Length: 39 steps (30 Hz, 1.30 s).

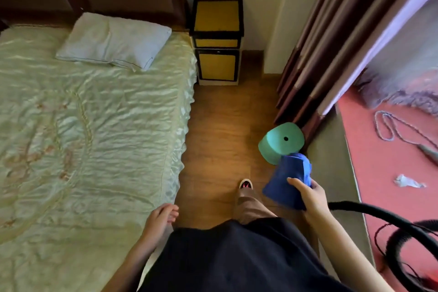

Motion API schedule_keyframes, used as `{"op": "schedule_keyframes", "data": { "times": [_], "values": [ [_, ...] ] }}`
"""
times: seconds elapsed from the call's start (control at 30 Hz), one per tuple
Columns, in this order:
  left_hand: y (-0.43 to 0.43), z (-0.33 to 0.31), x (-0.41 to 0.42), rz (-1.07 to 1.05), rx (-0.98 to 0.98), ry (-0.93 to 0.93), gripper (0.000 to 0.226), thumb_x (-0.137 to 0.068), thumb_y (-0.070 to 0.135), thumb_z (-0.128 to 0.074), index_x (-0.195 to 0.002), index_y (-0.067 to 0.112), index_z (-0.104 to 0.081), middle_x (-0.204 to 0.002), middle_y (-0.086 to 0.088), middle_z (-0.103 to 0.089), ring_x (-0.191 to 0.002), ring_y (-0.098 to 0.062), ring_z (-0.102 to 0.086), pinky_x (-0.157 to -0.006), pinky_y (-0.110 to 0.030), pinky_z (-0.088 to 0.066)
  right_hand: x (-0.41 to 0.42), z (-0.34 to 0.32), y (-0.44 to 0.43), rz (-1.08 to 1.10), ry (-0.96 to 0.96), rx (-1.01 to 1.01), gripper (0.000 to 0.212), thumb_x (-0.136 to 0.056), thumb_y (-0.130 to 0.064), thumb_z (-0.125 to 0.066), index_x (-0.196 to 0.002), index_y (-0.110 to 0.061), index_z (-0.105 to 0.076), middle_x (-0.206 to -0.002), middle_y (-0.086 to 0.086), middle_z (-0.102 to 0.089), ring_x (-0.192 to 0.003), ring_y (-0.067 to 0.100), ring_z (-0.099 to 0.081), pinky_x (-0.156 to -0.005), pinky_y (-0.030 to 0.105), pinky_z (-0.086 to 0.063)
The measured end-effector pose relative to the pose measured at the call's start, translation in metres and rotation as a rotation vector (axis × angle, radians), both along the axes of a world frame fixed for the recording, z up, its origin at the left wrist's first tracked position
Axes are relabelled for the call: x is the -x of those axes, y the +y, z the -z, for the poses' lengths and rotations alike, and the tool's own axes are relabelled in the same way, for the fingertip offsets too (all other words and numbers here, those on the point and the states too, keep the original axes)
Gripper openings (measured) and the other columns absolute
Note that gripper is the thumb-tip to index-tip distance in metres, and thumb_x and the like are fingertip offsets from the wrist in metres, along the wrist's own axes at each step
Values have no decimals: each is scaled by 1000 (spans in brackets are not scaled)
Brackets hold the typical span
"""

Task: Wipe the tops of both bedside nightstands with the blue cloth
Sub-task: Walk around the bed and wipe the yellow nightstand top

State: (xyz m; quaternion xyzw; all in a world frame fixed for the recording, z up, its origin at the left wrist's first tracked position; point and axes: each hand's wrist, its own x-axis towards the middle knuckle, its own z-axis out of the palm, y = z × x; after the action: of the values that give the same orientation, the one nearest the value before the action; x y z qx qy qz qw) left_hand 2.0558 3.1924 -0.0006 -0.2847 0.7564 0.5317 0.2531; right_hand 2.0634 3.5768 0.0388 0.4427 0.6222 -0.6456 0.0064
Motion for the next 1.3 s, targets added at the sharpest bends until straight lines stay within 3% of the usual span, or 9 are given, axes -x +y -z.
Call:
{"op": "schedule_keyframes", "data": {
  "times": [0.17,0.3,0.4,0.57,0.87,0.93,1.07,1.2,1.3],
  "values": [
    [25,-11,89,-199,7,-8,23,-93,15,-52,-84,4,-71,-85,-15,-72,-77,-29,-66,-65,-31,-51,137,-15,19,-190,36,29,12,-75,-16,-79,-81,-13,-69,-72,1,-74,-68,17,-67,-61,29,-54],
    [63,-27,180,-181,-28,43,26,-96,7,-46,-77,1,-63,-76,-16,-59,-67,-26,-53,-54,-20,-45,217,-23,38,-256,16,27,13,-76,-16,-77,-84,-10,-68,-73,0,-73,-68,17,-67,-61,30,-52],
    [92,-30,245,-152,-27,59,26,-97,12,-47,-89,0,-69,-86,-17,-70,-77,-28,-62,-70,-34,-47,262,-18,54,-221,-28,35,12,-77,-14,-77,-84,-11,-68,-76,4,-73,-71,22,-68,-64,33,-54],
    [124,-25,363,-25,-48,79,26,-96,19,-49,-87,13,-72,-87,-9,-74,-82,-24,-66,-80,-35,-50,335,8,83,-93,-128,2,16,-76,-12,-78,-88,-6,-68,-81,10,-71,-76,28,-65,-76,44,-53],
    [114,-31,598,156,-95,152,24,-97,21,-51,-87,13,-71,-85,-8,-74,-80,-21,-65,-73,-27,-48,503,7,102,197,-188,8,28,-75,-10,-78,-99,-3,-66,-80,10,-66,-68,28,-61,-60,35,-49],
    [108,-34,643,162,-102,152,25,-98,20,-49,-88,11,-71,-85,-9,-73,-80,-23,-64,-72,-28,-47,546,-2,98,208,-180,1,30,-74,-11,-79,-99,-5,-64,-84,11,-67,-69,26,-62,-64,36,-50],
    [104,-35,714,145,-95,109,24,-99,15,-47,-91,9,-69,-87,-10,-70,-84,-25,-63,-79,-35,-48,631,-18,83,145,-123,56,28,-78,-8,-76,-103,-7,-63,-100,17,-68,-81,28,-65,-73,39,-52],
    [104,-25,769,98,-85,77,23,-96,11,-49,-83,9,-69,-74,2,-71,-71,-11,-65,-60,-12,-48,711,-15,75,43,-119,86,39,-79,-12,-76,-115,-11,-62,-107,12,-65,-85,23,-64,-71,34,-51],
    [109,-13,812,112,-32,73,22,-96,13,-48,-87,9,-68,-75,1,-70,-68,-12,-63,-63,-21,-47,771,-4,77,-40,-110,123,47,-84,-14,-73,-128,-14,-58,-112,7,-62,-90,25,-63,-78,41,-51]
  ]
}}
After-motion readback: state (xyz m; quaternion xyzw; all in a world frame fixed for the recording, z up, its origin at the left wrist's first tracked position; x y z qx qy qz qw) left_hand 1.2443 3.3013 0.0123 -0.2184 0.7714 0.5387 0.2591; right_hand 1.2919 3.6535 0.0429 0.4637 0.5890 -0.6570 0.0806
